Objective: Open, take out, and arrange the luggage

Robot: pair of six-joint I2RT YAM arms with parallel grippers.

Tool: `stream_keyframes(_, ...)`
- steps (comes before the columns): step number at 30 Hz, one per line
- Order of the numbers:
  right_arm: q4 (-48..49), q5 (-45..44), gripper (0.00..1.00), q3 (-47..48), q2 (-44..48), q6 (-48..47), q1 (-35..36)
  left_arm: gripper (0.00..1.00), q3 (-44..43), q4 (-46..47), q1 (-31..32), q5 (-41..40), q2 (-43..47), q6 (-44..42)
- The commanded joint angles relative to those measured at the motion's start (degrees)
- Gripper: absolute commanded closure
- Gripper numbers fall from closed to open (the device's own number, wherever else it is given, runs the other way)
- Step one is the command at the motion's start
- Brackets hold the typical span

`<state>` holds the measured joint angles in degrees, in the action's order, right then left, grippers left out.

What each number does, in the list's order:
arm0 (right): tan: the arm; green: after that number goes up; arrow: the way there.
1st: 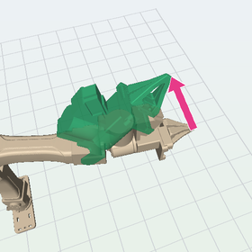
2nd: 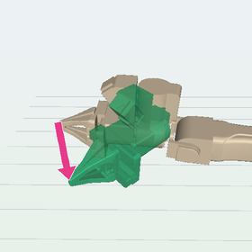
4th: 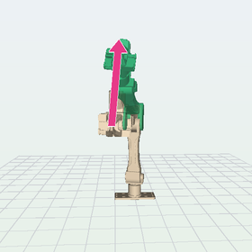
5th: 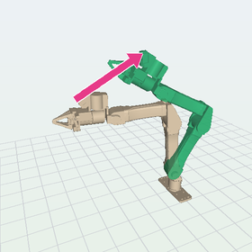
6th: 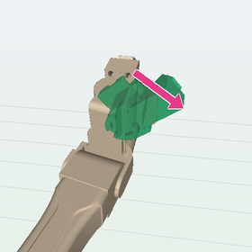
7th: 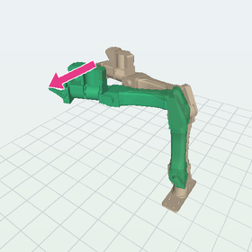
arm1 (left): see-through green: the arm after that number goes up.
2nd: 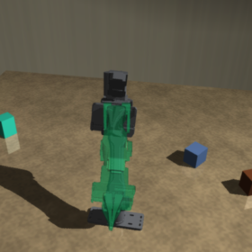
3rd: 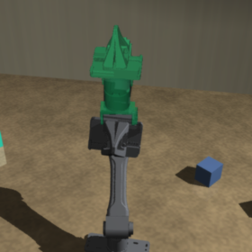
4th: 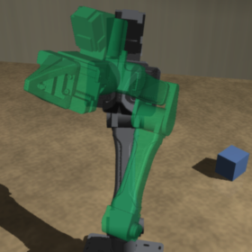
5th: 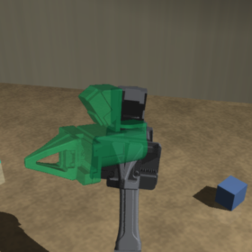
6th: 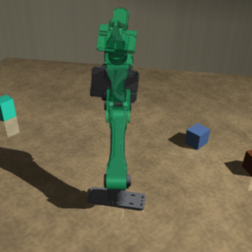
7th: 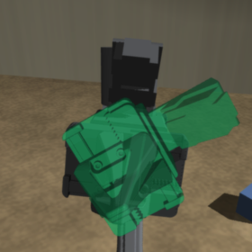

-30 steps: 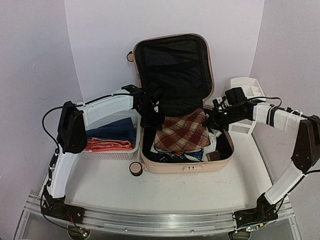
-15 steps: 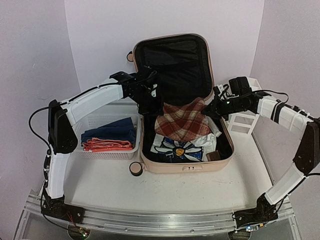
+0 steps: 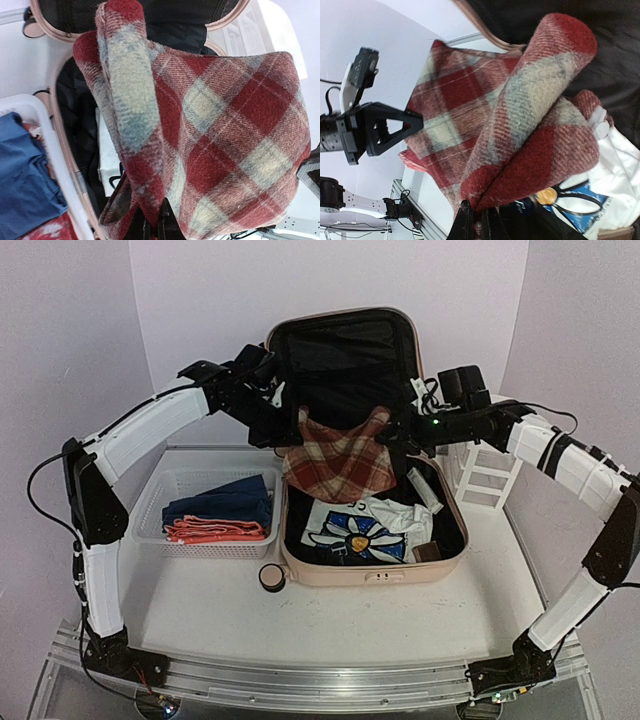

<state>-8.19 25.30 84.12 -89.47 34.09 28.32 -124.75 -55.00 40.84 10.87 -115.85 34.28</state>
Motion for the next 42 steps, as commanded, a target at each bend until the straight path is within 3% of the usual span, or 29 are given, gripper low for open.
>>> stream_keyframes(1, 3.0, -2.5, 1.00, 8.2, -3.3, 0.0, 4.5, 1.00, 0.6, -2.1, -3.0, 1.3, 8.4, -2.8)
stream_keyframes(8, 7.7, -3.6, 1.00, 17.2, -12.6, 2.3, 10.9, 0.99, 4.4, -7.5, -9.1, -1.3, 17.3, -7.1)
stream_keyframes(15, 14.4, -5.1, 1.00, 26.9, -23.8, 3.5, 17.0, 0.98, 10.8, -12.3, -19.0, -0.3, 24.5, -11.6)
stream_keyframes(26, 21.1, -5.0, 1.00, 46.6, -44.9, 7.4, 20.5, 0.98, 15.7, -16.0, -32.6, -4.3, 28.3, -18.0)
stream_keyframes(33, 23.6, -8.1, 1.00, 40.4, -49.0, 12.3, 20.6, 1.00, 22.8, -13.9, -34.8, -3.0, 24.6, -18.8)
stream_keyframes(42, 21.6, -9.8, 0.97, 31.2, -51.1, 15.7, 20.6, 1.00, 35.9, -2.6, -34.8, 5.0, 18.5, -18.5)
